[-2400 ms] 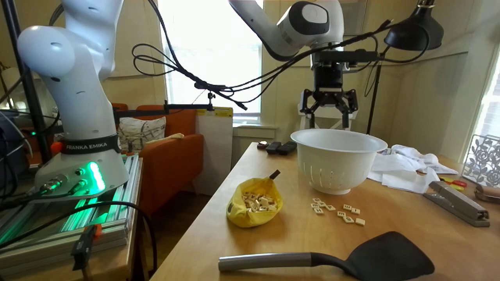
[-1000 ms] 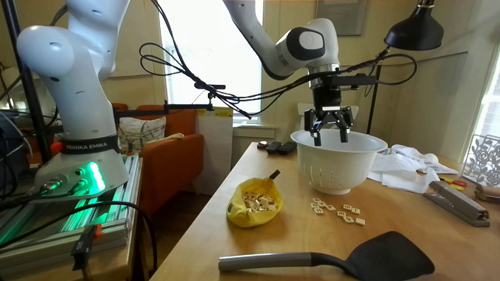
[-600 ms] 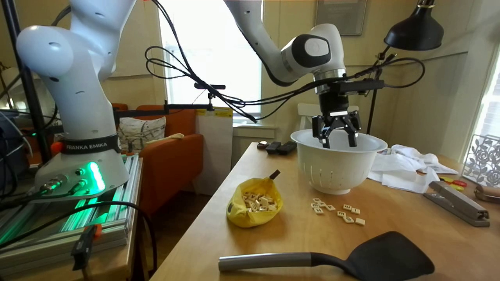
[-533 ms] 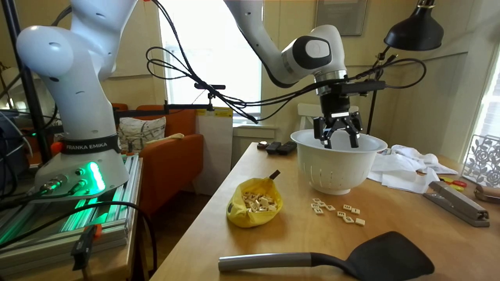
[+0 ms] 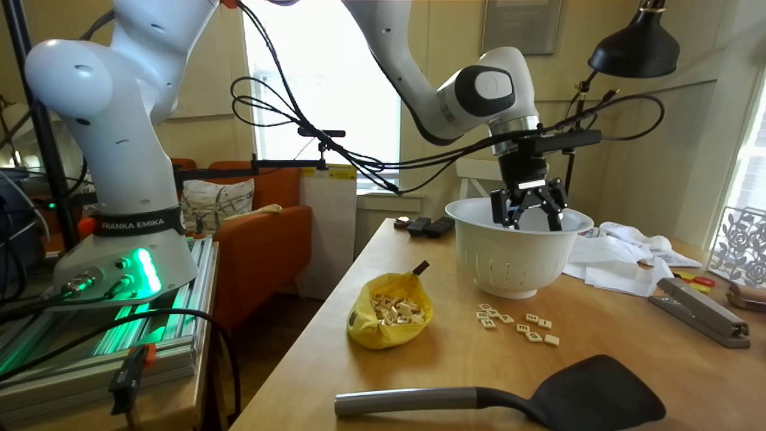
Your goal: Use the silver spoon to stir the contents in the white bowl.
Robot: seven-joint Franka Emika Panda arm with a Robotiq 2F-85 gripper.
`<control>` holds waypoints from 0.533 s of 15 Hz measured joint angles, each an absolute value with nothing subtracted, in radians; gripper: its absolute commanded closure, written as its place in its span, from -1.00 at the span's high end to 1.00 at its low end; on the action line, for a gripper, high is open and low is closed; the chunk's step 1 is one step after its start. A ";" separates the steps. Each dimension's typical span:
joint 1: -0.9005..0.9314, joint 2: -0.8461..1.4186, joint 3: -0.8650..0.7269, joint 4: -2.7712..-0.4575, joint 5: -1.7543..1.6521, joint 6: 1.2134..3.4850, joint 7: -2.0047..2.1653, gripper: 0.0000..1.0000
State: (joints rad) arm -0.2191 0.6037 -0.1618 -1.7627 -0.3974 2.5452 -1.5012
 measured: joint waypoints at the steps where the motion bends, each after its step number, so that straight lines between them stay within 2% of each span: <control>1: -0.220 0.609 -0.164 -1.760 -0.399 2.552 -1.501 1.00; 8: -0.224 0.655 -0.174 -1.743 -0.404 2.594 -1.507 1.00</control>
State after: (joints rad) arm -0.2243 0.6545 -0.1741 -1.7431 -0.4036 2.5935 -1.5071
